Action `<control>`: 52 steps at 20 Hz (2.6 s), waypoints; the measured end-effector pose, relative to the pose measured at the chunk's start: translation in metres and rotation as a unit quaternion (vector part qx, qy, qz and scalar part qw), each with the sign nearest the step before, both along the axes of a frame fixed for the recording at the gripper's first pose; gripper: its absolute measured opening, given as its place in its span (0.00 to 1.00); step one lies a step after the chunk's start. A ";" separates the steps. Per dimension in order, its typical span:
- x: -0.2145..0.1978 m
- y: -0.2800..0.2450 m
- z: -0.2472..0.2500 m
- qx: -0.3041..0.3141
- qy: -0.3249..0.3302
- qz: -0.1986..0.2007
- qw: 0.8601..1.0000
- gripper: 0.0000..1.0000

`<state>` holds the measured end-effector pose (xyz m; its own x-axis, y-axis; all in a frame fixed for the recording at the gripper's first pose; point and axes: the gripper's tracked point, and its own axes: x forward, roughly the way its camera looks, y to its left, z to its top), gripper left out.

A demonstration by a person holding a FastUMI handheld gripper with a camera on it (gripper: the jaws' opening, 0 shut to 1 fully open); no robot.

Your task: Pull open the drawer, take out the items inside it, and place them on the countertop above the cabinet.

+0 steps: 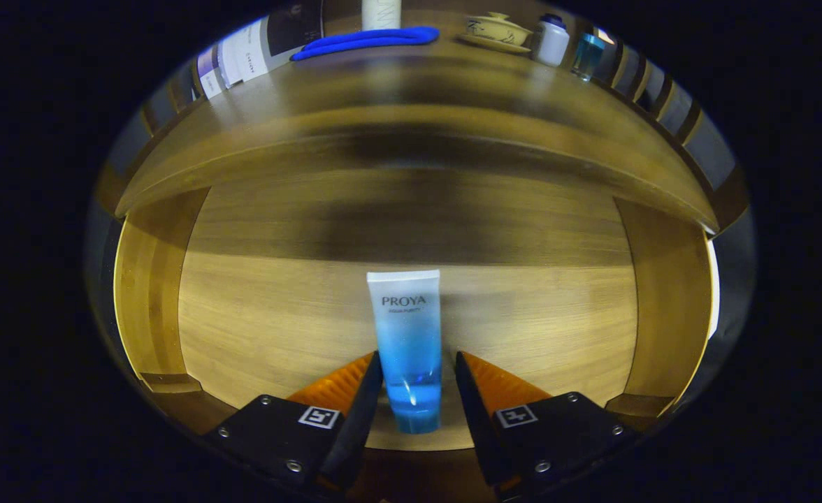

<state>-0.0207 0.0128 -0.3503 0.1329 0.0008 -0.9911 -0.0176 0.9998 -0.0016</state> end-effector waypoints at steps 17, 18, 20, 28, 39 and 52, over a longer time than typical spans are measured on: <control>-0.016 0.027 0.065 -0.077 -0.113 0.099 0.986 0.34; -0.017 0.025 0.071 -0.082 -0.124 0.100 0.984 0.34; -0.018 0.021 0.086 -0.091 -0.143 0.101 0.980 0.34; 0.014 0.011 0.133 -0.080 -0.213 0.056 0.972 0.34; 0.095 -0.003 0.163 -0.110 -0.290 0.061 0.949 0.34; 0.198 -0.007 0.121 -0.090 -0.295 0.074 0.948 0.35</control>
